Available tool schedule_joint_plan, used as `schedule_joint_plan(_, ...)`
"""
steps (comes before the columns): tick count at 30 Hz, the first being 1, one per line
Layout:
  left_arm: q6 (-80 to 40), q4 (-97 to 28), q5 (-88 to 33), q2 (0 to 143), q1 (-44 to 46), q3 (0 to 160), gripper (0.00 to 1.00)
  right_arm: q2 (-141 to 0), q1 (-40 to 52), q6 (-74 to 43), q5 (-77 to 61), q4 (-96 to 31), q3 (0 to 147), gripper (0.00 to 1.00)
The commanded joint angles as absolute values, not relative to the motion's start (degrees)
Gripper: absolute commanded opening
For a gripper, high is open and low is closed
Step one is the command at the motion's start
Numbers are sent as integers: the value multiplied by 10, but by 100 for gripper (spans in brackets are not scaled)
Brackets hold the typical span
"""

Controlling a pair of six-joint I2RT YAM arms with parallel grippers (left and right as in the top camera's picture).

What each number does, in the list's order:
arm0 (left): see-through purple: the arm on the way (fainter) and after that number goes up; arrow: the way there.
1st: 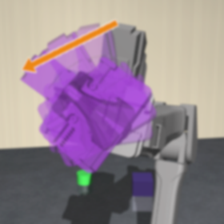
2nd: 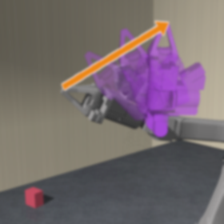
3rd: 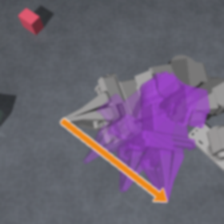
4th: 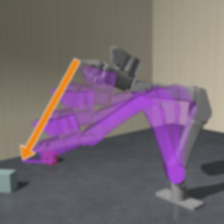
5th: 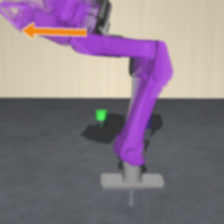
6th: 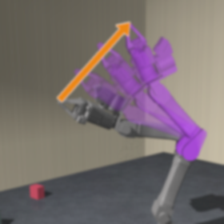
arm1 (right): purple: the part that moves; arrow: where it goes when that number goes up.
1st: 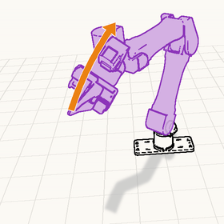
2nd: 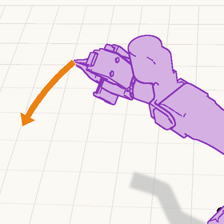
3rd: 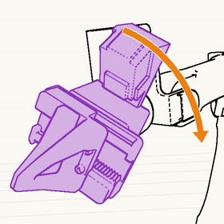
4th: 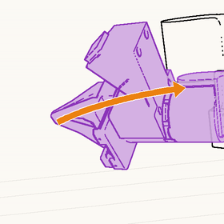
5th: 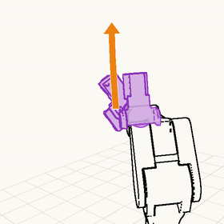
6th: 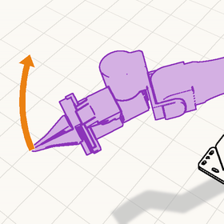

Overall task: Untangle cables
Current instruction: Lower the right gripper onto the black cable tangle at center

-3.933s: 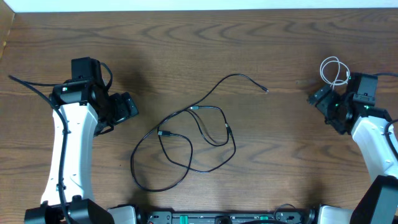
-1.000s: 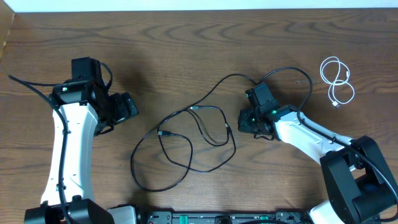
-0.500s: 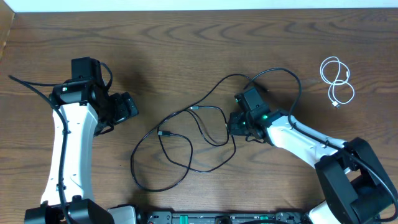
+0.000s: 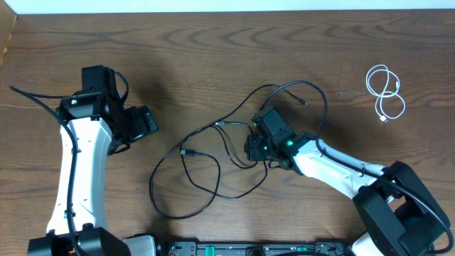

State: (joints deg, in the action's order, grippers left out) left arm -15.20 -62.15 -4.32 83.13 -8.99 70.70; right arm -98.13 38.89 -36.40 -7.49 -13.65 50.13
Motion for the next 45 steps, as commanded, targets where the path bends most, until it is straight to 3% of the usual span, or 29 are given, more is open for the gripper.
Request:
schedule_joint_plan(1,-155,-623,-38,825,-93,715,98,-987,402,-361,-59,-133,500,45)
schedule_joint_plan(4,-155,-623,-38,825,-93,715,98,-987,403,-359,-44,-136,500,44)
schedule_joint_plan(7,-155,-623,-38,825,-93,715,98,-987,403,-359,-44,-144,500,54)
schedule_joint_plan(10,-155,-623,-38,825,-93,715,98,-987,403,-359,-44,-148,500,57)
schedule_joint_plan(15,-155,-623,-38,825,-93,715,98,-987,403,-359,-39,-152,500,74)
schedule_joint_plan(25,-155,-623,-38,825,-93,715,98,-987,403,-359,52,-174,500,78)
schedule_joint_plan(26,-155,-623,-38,825,-93,715,98,-987,403,-356,59,-176,500,95)
schedule_joint_plan(27,-155,-623,-38,825,-93,715,98,-987,401,-344,55,-172,501,99)
schedule_joint_plan(31,-155,-623,-38,825,-93,715,98,-969,390,-265,-29,-178,538,96)
schedule_joint_plan(37,-155,-623,-38,825,-93,715,98,-948,392,-220,-119,-204,584,99)
schedule_joint_plan(45,-155,-623,-38,825,-93,715,98,-948,435,-193,-146,-245,583,99)
